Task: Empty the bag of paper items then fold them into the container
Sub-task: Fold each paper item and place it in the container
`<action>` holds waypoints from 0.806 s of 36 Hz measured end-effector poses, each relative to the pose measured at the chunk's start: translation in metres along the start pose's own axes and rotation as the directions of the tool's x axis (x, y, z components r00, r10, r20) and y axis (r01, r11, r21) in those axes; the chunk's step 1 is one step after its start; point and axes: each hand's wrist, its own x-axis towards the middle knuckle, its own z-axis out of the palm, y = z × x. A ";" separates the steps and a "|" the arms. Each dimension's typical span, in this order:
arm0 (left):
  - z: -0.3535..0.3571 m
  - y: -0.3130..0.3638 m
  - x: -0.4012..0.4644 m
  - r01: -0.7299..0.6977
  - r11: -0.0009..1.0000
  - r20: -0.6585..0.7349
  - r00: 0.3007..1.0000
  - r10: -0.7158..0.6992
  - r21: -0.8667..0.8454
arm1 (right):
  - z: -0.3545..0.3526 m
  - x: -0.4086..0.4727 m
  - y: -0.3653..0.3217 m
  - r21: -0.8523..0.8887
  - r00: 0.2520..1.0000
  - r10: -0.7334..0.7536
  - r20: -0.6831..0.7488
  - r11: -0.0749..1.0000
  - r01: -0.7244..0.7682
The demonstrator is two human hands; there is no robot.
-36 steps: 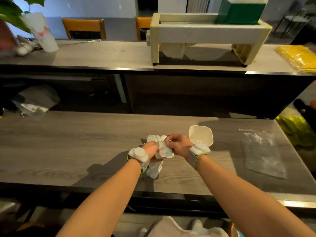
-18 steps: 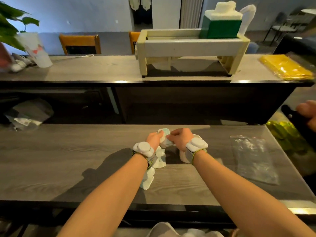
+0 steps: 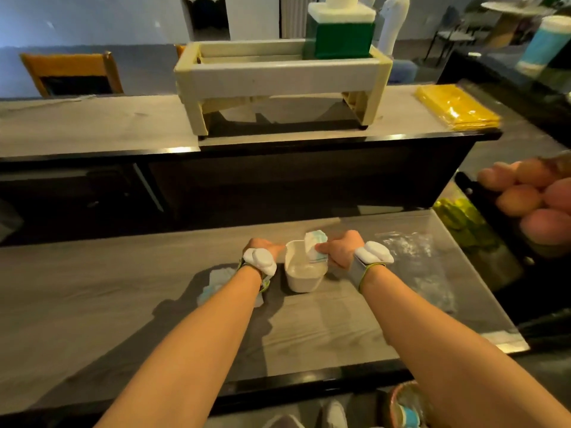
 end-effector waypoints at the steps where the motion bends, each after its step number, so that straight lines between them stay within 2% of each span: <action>1: 0.005 -0.006 0.004 0.020 1.000 -0.013 1.000 -0.020 0.020 | -0.001 0.003 0.006 -0.019 1.000 0.017 -0.006 1.000 -0.017; 5: 0.021 -0.021 0.012 0.005 0.992 0.046 0.999 -0.011 0.130 | 0.003 0.012 0.015 -0.077 0.999 0.047 0.025 0.996 -0.045; 7: 0.022 -0.021 0.007 -0.020 0.994 0.038 0.999 0.016 0.105 | 0.008 0.013 0.014 -0.097 0.998 0.042 0.036 0.995 -0.038; 10: 0.025 -0.023 0.007 -0.023 0.996 0.021 1.000 0.021 0.082 | 0.020 0.022 0.014 -0.216 0.998 0.012 0.054 0.976 0.000; 15: 0.023 -0.031 -0.015 -0.004 0.998 0.008 1.000 0.004 -0.061 | 0.034 0.004 -0.001 -0.351 0.992 -0.033 0.119 0.933 0.073; 18: 0.022 -0.039 -0.023 -0.021 0.984 0.012 1.000 0.024 -0.176 | 0.041 -0.011 -0.005 -0.463 0.995 -0.061 0.081 0.882 0.092; 23: 0.023 -0.046 -0.030 -0.052 0.975 -0.005 0.999 0.052 -0.217 | 0.062 0.001 0.000 -0.310 0.988 -0.059 0.145 0.945 0.102; 29: 0.028 -0.050 -0.026 -0.035 0.968 -0.005 0.999 0.034 -0.248 | 0.073 -0.009 -0.004 -0.426 0.979 -0.076 0.187 0.892 0.151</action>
